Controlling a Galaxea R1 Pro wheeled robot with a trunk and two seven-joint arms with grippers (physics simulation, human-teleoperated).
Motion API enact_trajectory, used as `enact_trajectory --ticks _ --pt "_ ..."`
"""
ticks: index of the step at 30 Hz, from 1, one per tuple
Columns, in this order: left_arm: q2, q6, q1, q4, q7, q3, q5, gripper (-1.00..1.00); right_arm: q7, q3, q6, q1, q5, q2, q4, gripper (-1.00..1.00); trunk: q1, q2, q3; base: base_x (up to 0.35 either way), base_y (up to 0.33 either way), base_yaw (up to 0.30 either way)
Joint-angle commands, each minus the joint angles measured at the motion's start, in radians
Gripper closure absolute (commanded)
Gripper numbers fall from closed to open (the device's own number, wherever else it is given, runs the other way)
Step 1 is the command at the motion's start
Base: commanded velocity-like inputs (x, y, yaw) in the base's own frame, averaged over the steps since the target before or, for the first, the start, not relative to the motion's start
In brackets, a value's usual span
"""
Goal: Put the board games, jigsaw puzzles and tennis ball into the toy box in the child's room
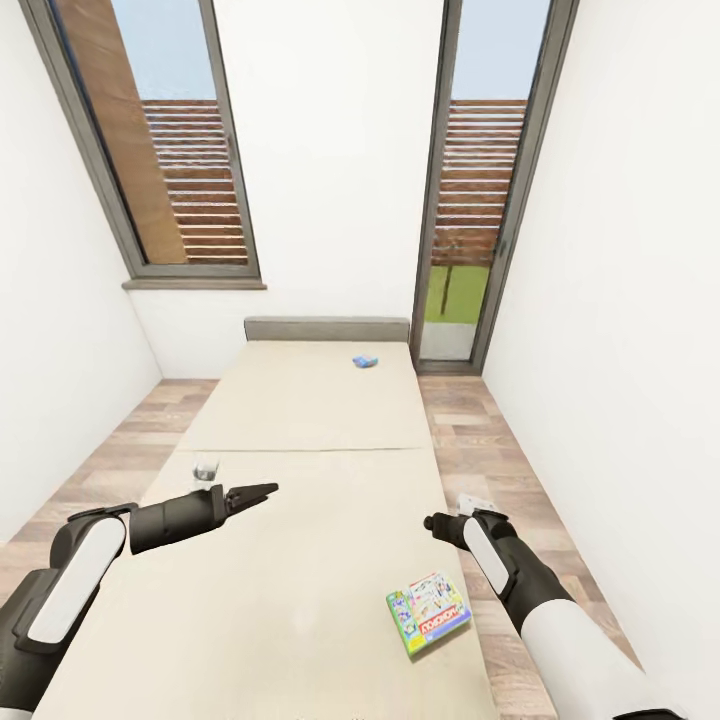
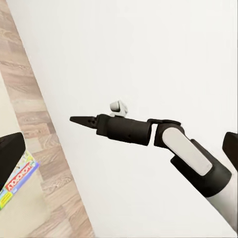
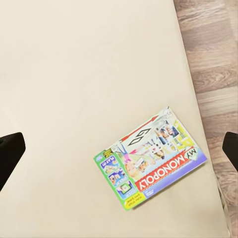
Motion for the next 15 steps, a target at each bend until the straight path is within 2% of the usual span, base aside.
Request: enact_trajectory --ticks 1,4,6,11,15 --pt "0.002 0.004 -0.001 0.000 -0.028 -0.001 -0.001 -1.00 -0.010 0.003 0.003 -0.001 -0.011 0.000 -0.001 -1.00 0.001 -0.002 -0.004 0.000 0.000 0.000" --pt "0.010 0.004 0.000 -0.001 -0.096 -0.002 -0.003 -1.00 -0.010 0.003 0.003 -0.001 -0.011 -0.001 -0.001 -1.00 0.001 -0.002 -0.009 0.000 0.000 0.000" --pt "0.028 0.004 0.000 -0.001 -0.146 -0.003 -0.004 -1.00 -0.010 0.003 0.003 -0.001 -0.010 -0.001 -0.001 -1.00 0.001 -0.002 -0.012 0.000 0.000 0.000" --pt "0.051 0.002 0.001 0.000 -0.190 -0.003 -0.005 -1.00 -0.010 0.003 0.003 -0.001 -0.010 -0.001 -0.001 -1.00 0.001 -0.002 -0.020 0.000 0.000 0.000" --pt "0.059 0.000 0.001 0.002 -0.200 -0.003 -0.006 -1.00 -0.010 0.004 0.003 -0.001 -0.010 0.000 -0.001 -1.00 0.001 -0.002 -0.027 0.000 0.000 0.000"
